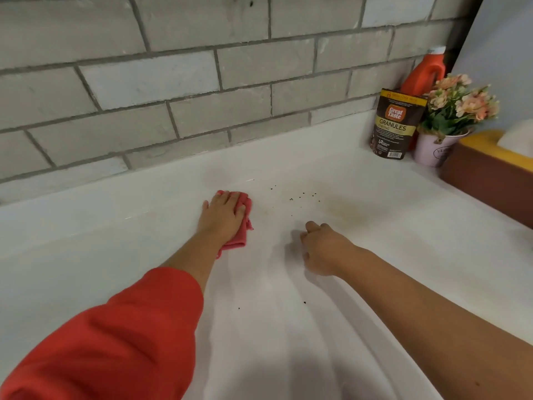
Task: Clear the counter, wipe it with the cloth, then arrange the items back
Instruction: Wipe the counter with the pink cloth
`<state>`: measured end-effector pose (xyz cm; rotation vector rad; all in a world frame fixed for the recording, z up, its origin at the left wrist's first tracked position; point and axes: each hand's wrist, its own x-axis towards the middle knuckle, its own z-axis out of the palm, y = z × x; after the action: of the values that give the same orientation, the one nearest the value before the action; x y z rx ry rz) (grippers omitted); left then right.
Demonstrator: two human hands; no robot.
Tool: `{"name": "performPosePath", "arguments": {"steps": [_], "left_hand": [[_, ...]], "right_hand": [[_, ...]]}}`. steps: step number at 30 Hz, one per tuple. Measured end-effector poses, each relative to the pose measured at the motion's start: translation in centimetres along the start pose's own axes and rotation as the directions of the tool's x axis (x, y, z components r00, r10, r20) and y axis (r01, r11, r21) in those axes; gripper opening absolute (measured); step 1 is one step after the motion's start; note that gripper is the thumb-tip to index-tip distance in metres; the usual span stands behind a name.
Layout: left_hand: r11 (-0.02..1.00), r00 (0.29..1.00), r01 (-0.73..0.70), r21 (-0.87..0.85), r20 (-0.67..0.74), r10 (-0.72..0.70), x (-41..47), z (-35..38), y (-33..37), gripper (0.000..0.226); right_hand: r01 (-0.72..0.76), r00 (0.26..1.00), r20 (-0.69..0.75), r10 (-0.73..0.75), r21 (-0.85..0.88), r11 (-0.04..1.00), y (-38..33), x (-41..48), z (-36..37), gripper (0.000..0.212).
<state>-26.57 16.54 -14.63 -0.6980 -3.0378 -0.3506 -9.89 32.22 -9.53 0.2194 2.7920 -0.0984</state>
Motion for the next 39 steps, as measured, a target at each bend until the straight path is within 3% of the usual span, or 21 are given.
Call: {"name": "performPosePath", "arguments": {"steps": [3,6,9,12,14,16,19,20,23,25,28,30,34,37,39], "left_hand": [[0.99,0.99,0.14,0.026,-0.009,-0.14,1.6,0.5,2.2,0.053],[0.99,0.99,0.139,0.019,0.022,-0.14,3.2,0.9,4.0,0.055],[1.0,0.999,0.025,0.015,0.03,-0.025,3.7,1.1,5.1,0.053],[0.981,0.98,-0.191,0.024,0.064,0.189,1.6,1.1,5.5,0.051],[0.95,0.947,-0.31,-0.026,0.077,0.311,-0.3,1.0,4.6,0.05],[0.929,0.938,-0.34,-0.15,0.012,0.345,-1.6,0.7,3.2,0.052],[0.987,0.97,-0.163,-0.007,-0.182,0.159,-0.5,0.3,1.7,0.047],[0.997,0.977,-0.073,0.027,-0.198,0.077,0.3,0.2,1.8,0.043],[0.99,0.982,0.094,-0.104,-0.152,-0.109,2.8,0.3,3.4,0.04],[0.983,0.975,0.133,-0.127,-0.16,-0.153,4.4,0.7,4.5,0.04],[0.989,0.976,0.148,-0.027,-0.157,-0.15,5.9,1.6,6.3,0.041],[0.994,0.985,0.108,-0.011,-0.134,-0.108,6.6,2.1,7.4,0.045],[0.992,0.991,-0.13,0.007,-0.012,0.13,6.8,2.7,9.6,0.051],[0.936,0.94,-0.336,-0.106,0.025,0.341,3.5,2.0,9.7,0.047],[0.882,0.91,-0.395,-0.256,0.025,0.415,1.5,1.5,8.3,0.043]], "right_hand": [[0.003,1.0,0.013,-0.003,0.002,1.0,-0.2,0.1,0.0,0.034],[0.019,1.0,0.01,-0.019,0.021,1.0,-0.1,0.2,0.0,0.033],[0.024,1.0,-0.011,-0.023,0.064,0.998,0.3,0.2,-0.1,0.03],[0.055,0.998,-0.016,-0.054,0.05,0.997,0.7,0.2,-0.1,0.032],[0.084,0.996,-0.014,-0.083,0.049,0.995,1.4,0.0,-0.2,0.036],[0.122,0.993,-0.005,-0.122,0.064,0.991,2.3,-0.2,-0.2,0.043],[0.127,0.992,-0.016,-0.127,0.052,0.99,2.9,-0.7,0.2,0.051],[0.123,0.992,-0.026,-0.121,0.048,0.991,2.9,-0.8,0.5,0.051],[0.135,0.99,-0.05,-0.132,0.067,0.989,2.6,-0.7,1.1,0.052],[0.137,0.989,-0.059,-0.132,0.078,0.988,2.6,-0.5,1.1,0.052],[0.14,0.989,-0.062,-0.135,0.09,0.986,2.6,-0.4,1.2,0.053],[0.143,0.988,-0.067,-0.137,0.102,0.984,2.6,-0.4,1.4,0.052],[0.143,0.989,-0.054,-0.138,0.096,0.985,2.9,-0.4,1.6,0.056],[0.156,0.988,-0.036,-0.153,0.107,0.982,3.2,-0.6,1.6,0.059],[0.162,0.987,-0.042,-0.158,0.107,0.981,3.3,-0.6,1.8,0.06]]}}
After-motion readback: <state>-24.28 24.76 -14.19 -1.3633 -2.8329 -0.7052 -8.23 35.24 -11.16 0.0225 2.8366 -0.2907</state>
